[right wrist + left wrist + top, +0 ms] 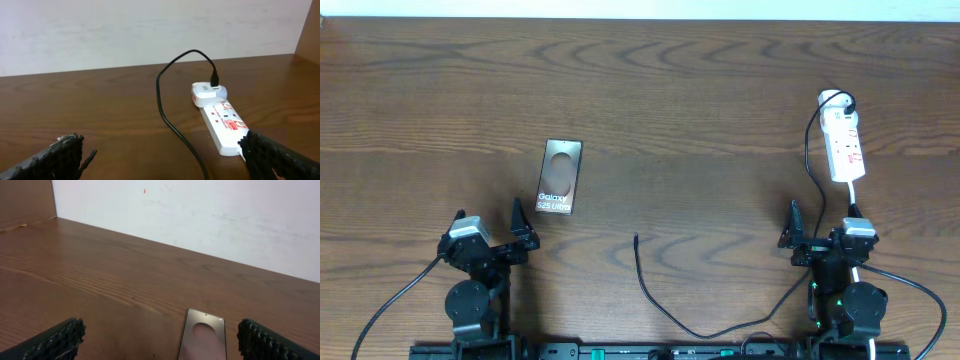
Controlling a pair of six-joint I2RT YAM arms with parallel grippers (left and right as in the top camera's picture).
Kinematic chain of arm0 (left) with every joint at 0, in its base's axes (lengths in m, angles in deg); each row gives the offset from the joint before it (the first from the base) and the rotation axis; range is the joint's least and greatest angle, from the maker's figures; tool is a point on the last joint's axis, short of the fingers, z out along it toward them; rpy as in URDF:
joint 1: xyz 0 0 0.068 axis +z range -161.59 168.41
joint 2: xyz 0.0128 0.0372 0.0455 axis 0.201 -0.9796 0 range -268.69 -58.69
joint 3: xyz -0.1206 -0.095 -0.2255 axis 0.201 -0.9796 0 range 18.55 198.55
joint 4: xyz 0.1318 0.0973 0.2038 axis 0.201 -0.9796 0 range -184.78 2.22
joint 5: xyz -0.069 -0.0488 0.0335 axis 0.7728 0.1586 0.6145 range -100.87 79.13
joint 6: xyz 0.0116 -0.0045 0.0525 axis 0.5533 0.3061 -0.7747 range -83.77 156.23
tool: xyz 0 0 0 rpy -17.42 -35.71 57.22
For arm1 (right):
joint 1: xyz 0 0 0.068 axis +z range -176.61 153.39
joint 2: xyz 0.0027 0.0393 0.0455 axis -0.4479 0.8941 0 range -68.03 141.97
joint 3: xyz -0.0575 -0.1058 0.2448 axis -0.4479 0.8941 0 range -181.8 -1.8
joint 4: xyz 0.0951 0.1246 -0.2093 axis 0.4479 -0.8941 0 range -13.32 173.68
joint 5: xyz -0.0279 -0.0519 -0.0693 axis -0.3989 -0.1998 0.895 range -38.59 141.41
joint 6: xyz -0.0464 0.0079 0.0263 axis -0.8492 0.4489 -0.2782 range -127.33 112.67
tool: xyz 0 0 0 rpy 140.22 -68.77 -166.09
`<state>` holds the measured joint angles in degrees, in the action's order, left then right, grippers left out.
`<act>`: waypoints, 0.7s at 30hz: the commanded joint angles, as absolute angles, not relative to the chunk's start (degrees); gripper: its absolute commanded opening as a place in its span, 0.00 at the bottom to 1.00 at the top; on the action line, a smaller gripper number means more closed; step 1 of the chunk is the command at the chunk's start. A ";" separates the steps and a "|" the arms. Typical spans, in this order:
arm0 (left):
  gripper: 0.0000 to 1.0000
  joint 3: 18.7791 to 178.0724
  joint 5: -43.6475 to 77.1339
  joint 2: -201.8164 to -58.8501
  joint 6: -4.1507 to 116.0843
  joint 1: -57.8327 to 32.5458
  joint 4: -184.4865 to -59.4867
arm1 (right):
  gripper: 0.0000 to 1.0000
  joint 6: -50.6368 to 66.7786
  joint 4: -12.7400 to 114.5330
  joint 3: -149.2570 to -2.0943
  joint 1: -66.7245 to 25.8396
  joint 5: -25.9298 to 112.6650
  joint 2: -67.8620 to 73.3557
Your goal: Plug charger to phone and switch on socket
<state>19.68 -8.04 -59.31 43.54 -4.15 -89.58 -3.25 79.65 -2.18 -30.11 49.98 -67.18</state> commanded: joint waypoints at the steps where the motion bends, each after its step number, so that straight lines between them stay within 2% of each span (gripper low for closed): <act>1: 1.00 18.80 -8.98 -58.92 43.45 -3.91 -91.81 | 0.99 -3.75 79.37 -2.12 -30.14 50.88 -67.64; 15: 1.00 22.69 -4.90 -59.83 43.39 -3.89 -91.88 | 0.99 -3.75 79.37 -2.12 -30.14 50.88 -67.64; 21: 1.00 31.81 -4.46 -68.77 41.51 -3.89 -92.14 | 0.99 -3.75 79.37 -2.12 -30.14 50.88 -67.64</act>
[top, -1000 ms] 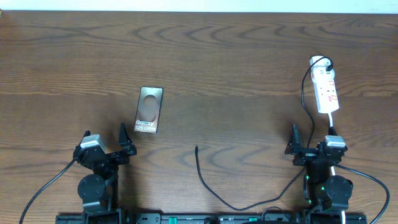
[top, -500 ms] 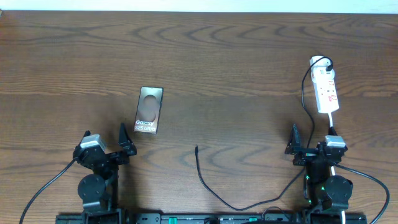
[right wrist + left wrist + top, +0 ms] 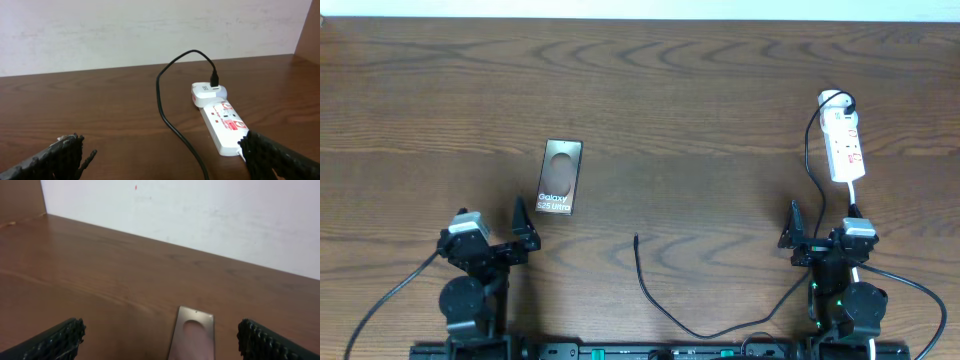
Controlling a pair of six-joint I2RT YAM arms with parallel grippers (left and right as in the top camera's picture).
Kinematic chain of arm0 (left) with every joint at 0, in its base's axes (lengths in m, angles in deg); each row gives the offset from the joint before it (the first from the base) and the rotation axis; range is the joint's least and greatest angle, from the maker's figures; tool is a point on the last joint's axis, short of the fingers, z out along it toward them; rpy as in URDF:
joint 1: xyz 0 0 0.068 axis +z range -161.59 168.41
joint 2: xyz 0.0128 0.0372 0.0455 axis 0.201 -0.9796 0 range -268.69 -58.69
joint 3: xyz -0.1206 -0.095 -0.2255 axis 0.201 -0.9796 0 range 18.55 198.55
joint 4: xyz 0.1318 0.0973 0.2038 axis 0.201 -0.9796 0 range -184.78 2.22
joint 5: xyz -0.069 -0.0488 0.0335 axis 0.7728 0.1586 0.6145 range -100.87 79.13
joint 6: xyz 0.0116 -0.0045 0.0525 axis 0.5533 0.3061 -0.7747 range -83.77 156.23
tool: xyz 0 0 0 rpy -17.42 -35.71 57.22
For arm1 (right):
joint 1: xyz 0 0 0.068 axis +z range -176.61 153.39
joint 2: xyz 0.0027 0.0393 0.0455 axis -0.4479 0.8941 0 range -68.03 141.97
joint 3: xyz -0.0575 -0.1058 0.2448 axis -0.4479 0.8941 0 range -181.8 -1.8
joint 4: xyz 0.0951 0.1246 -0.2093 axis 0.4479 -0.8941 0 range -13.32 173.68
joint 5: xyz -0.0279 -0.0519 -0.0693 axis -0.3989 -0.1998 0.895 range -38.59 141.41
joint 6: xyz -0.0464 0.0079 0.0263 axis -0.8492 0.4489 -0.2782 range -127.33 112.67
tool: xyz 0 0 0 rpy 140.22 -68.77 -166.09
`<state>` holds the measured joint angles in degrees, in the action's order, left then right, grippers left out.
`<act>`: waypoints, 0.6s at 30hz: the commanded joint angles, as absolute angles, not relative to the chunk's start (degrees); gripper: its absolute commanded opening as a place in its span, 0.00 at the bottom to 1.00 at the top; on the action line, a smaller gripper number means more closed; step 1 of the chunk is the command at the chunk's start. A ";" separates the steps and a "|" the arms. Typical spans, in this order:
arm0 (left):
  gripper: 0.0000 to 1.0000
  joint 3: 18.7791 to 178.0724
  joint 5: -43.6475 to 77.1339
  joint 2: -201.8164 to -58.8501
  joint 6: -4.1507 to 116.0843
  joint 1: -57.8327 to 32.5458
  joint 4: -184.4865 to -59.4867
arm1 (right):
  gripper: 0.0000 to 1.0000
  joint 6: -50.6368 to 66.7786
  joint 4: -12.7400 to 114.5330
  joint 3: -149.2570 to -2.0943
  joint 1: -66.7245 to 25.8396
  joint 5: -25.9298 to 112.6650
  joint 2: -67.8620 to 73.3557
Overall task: Plug charger to phone and switch on socket
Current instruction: 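Move the left gripper over the Galaxy phone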
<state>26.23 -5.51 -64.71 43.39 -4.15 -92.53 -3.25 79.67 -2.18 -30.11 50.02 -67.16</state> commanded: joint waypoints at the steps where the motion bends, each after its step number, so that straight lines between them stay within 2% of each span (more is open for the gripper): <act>1: 1.00 33.88 -3.78 -71.24 40.50 -3.91 -92.67 | 0.99 -3.75 79.37 -2.12 -30.14 50.88 -67.64; 8: 1.00 53.68 -3.32 -91.96 38.12 -3.91 -105.50 | 0.99 -3.75 79.37 -2.12 -30.14 50.88 -67.64; 18: 1.00 88.98 -0.98 -129.51 36.90 -5.70 -134.32 | 0.99 -3.75 79.37 -2.12 -30.14 50.90 -67.64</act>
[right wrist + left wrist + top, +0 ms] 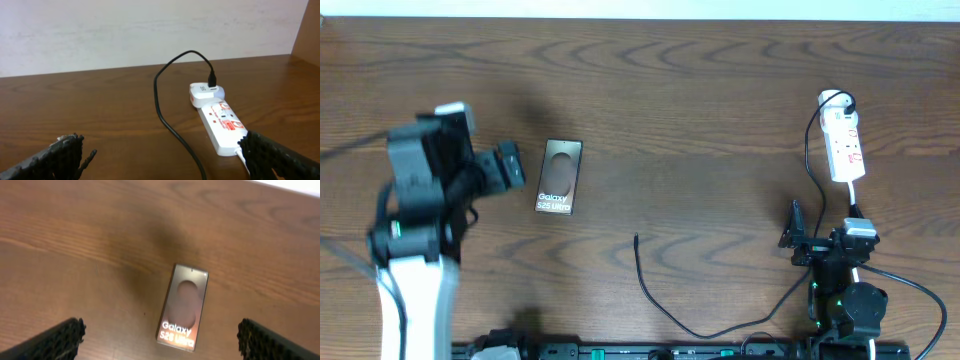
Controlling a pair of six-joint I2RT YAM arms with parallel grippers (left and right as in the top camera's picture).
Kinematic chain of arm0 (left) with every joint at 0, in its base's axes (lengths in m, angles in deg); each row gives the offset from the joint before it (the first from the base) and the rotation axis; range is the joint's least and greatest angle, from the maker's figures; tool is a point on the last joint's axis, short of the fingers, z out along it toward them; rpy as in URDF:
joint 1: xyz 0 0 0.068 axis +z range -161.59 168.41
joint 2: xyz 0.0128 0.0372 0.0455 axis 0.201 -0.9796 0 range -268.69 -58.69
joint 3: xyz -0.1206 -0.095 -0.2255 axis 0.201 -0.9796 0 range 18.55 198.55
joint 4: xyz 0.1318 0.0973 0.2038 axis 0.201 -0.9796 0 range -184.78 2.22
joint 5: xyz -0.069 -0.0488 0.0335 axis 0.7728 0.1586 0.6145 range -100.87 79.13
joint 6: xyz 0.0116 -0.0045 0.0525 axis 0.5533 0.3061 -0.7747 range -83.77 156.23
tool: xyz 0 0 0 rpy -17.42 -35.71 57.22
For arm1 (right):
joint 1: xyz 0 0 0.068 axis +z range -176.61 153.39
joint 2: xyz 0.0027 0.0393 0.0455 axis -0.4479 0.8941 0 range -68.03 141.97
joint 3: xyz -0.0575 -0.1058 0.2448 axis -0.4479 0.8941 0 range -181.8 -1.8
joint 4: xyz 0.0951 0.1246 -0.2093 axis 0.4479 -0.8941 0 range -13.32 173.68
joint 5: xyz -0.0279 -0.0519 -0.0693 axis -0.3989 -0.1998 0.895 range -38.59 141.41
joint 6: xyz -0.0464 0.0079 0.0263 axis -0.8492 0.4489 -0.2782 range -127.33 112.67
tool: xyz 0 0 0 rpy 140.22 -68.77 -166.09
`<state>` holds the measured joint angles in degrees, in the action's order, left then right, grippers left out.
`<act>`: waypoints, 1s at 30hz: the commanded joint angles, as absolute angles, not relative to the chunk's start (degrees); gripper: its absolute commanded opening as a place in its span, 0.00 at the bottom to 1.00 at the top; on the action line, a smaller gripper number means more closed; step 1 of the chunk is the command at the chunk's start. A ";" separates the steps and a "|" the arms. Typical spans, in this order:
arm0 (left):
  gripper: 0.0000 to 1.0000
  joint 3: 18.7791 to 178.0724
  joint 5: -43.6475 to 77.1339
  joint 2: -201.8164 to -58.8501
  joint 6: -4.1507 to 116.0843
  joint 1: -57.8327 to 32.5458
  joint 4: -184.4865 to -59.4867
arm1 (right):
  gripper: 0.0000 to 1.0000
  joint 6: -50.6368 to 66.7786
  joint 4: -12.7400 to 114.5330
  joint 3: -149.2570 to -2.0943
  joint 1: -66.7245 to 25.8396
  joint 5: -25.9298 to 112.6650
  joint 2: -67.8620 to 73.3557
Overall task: Plug charger to phone and switch on socket
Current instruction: 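Move the left gripper over the Galaxy phone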
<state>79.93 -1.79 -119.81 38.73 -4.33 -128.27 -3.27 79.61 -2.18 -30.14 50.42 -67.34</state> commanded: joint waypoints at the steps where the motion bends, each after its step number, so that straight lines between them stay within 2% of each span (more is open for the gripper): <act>1: 1.00 90.95 -0.96 -132.14 36.39 -6.40 -136.44 | 0.99 -3.75 79.37 -2.12 -30.14 50.88 -67.64; 6: 1.00 93.90 -0.79 -141.08 34.73 -9.53 -139.07 | 0.99 -3.75 79.37 -2.12 -30.14 50.88 -67.64; 7: 0.73 93.90 -0.79 -142.89 34.71 -10.03 -139.09 | 0.99 -3.75 79.37 -2.12 -30.14 50.90 -67.64; 8: 0.34 93.90 -0.79 -143.55 34.71 -10.08 -138.98 | 0.99 -3.75 79.37 -2.12 -30.14 50.90 -67.64; 9: 0.23 93.90 -0.76 -144.18 34.75 -10.08 -138.50 | 0.99 -3.75 79.37 -2.12 -30.14 50.90 -67.64; 10: 0.24 93.90 -0.76 -144.42 34.75 -10.08 -138.13 | 0.99 -3.75 79.37 -2.12 -30.14 50.88 -67.64; 11: 0.67 93.90 -0.76 -144.55 34.78 -10.08 -137.49 | 0.99 -3.75 79.37 -2.12 -30.14 50.90 -67.64; 12: 0.98 93.90 -0.76 -144.55 34.78 -10.08 -137.21 | 0.99 -3.75 79.37 -2.12 -30.14 50.90 -67.64; 18: 0.98 93.90 0.72 -144.51 34.80 -10.84 -138.41 | 0.99 -3.75 79.37 -2.12 -30.14 50.90 -67.64; 24: 0.98 93.90 -1.09 -145.64 34.78 -15.93 -140.73 | 0.99 -3.75 79.37 -2.12 -30.14 50.88 -67.64; 30: 0.98 94.99 -1.46 -152.55 36.28 -17.77 -139.85 | 0.99 -3.75 79.37 -2.12 -30.14 50.90 -67.64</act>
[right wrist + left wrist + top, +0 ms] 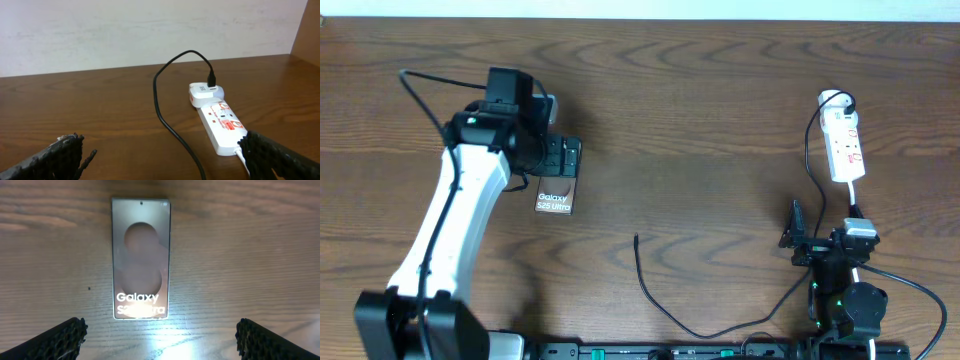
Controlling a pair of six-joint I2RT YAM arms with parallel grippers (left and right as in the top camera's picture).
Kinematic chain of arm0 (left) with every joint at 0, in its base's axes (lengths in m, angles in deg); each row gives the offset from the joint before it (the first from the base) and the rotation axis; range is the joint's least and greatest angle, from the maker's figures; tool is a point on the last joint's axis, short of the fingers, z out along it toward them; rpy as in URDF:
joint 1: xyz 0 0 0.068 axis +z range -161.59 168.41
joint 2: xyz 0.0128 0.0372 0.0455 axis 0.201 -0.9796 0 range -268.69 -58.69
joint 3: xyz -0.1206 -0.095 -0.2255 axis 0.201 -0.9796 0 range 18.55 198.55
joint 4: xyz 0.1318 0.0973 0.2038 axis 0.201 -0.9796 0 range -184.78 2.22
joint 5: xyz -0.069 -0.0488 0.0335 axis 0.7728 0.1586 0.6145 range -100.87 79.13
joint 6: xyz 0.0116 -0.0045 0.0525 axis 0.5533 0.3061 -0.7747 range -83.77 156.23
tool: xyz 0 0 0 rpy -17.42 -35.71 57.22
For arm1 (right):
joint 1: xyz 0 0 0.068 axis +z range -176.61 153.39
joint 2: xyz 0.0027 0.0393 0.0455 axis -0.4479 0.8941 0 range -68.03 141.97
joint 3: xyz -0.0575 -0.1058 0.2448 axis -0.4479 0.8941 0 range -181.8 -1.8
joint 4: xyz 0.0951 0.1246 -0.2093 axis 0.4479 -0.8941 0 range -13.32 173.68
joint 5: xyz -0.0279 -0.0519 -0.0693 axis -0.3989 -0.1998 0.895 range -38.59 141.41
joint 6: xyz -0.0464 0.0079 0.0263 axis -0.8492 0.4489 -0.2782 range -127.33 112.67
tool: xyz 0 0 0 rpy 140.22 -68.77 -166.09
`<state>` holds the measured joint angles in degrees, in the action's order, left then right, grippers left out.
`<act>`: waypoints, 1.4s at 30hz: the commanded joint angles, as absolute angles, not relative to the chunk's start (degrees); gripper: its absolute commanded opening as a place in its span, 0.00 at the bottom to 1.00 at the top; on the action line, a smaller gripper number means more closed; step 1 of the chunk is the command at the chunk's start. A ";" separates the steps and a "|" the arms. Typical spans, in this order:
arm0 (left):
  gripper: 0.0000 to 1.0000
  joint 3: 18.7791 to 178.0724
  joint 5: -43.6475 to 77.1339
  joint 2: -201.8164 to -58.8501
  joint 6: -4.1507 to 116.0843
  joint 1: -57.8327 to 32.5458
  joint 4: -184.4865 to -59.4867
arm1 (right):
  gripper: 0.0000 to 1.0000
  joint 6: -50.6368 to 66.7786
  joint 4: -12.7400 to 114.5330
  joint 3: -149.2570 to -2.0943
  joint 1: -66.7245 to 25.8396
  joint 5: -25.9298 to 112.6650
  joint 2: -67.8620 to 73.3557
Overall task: Plug charger to phone and switch on socket
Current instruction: 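Move the left gripper over the Galaxy phone, then lower the left gripper and close it on the phone's long edges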
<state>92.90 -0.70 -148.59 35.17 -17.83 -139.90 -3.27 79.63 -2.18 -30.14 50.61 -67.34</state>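
The phone (555,195) lies flat on the wooden table, screen up, showing "Galaxy S25 Ultra". It fills the middle of the left wrist view as the phone (141,257). My left gripper (563,158) hovers open over the phone's far end, and its fingertips (55,340) show wide apart at the bottom corners. The black charger cable (655,295) has its free plug end near the table's middle. Its other end runs up to the white adapter (205,92) at the far end of the white socket strip (222,127). My right gripper (160,165) is open and empty, well short of the strip.
The white socket strip (845,143) lies at the far right with the cable (813,165) looping beside it. A white lead runs from the strip's near end toward the right arm's base. A pale wall bounds the table's far edge.
My left arm has moved right from beside the phone to above it, and its camera now looks straight down on the phone. The right arm, cable and strip are unchanged.
Both arms first sat low at the near edge with grippers open, the left one facing the phone from behind. The left arm then stood raised out to the phone's left. It now hovers open over the phone. The right arm has stayed put.
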 commanded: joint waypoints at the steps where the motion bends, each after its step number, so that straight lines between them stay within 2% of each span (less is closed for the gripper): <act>1: 0.98 95.76 -1.46 -153.62 36.28 -17.77 -140.07 | 0.99 -3.75 79.37 -2.12 -30.14 50.88 -67.64; 8: 0.98 108.02 -3.30 -164.59 36.09 -17.79 -148.75 | 0.99 -3.75 79.37 -2.12 -30.14 50.90 -67.64; 16: 0.98 108.02 -4.06 -170.12 36.37 -17.79 -150.43 | 0.99 -3.75 79.37 -2.12 -30.14 50.88 -67.64; 42: 0.98 94.62 -4.09 -170.58 35.74 -17.79 -135.72 | 0.99 -3.75 79.37 -2.12 -30.14 50.88 -67.64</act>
<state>94.88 -3.54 -170.12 36.20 -17.81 -136.14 -3.27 79.63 -2.18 -30.14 50.61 -67.34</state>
